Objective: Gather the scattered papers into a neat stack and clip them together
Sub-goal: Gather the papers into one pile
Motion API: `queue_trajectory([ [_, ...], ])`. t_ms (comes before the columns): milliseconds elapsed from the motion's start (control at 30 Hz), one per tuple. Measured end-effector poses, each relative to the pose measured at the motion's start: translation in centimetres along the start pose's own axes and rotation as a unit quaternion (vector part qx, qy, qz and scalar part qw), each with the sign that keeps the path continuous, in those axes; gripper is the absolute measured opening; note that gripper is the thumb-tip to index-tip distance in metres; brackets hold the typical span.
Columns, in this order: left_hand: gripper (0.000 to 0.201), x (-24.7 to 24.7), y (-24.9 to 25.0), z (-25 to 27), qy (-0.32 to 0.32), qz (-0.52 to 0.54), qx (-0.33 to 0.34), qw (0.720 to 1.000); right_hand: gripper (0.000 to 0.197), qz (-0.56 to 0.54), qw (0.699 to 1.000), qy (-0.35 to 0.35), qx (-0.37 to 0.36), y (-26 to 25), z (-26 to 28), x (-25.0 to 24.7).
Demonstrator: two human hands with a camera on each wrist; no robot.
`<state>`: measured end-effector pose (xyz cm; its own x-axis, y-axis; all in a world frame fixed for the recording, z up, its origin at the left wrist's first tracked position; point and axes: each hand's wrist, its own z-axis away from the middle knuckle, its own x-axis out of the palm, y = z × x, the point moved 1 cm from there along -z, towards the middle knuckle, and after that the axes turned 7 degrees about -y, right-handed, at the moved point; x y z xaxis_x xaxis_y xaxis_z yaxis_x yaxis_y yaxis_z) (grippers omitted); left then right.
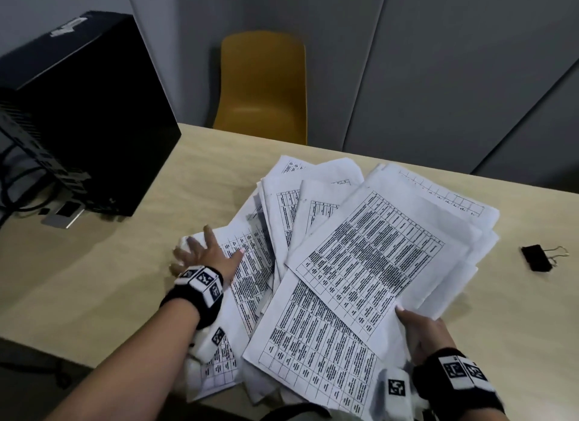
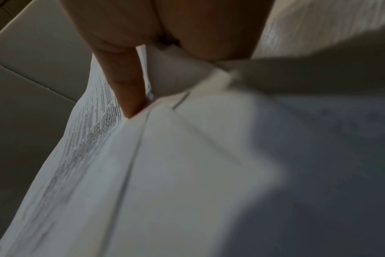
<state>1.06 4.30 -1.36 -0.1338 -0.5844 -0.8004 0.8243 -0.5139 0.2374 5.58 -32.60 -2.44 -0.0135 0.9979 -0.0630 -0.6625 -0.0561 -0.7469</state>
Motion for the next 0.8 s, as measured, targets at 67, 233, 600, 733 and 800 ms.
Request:
queue_trajectory([
  [67,0.099,0.2,1.1,-0.6,-0.042,0.013,-0.033,0.998,0.034,-0.024,1.0,-0.005,0.005,0.1,0.0,0.0],
  [233,0.094,1.5,4.6,-0.1,0.03,-0.018,0.081,0.996,0.024,-0.048,0.999,-0.018,-0.007,-0.1,-0.1,-0.4],
  [600,0.083,-0.2,6.8,-2.6,-0.011,0.021,0.068,0.997,0.024,-0.105,0.993,-0.047,0.014,-0.2,-0.6,-0.7],
  [733,0.048,-0.4,7.2,-2.4,-0.029,0.023,0.121,0.992,0.029,-0.103,0.994,-0.043,0.012,0.2,-0.9,-0.6],
  [800,0.045,-0.5,6.6,-2.1,-0.042,0.084,0.117,0.989,0.026,-0.104,0.994,-0.044,0.011,0.2,-0.9,-0.6],
])
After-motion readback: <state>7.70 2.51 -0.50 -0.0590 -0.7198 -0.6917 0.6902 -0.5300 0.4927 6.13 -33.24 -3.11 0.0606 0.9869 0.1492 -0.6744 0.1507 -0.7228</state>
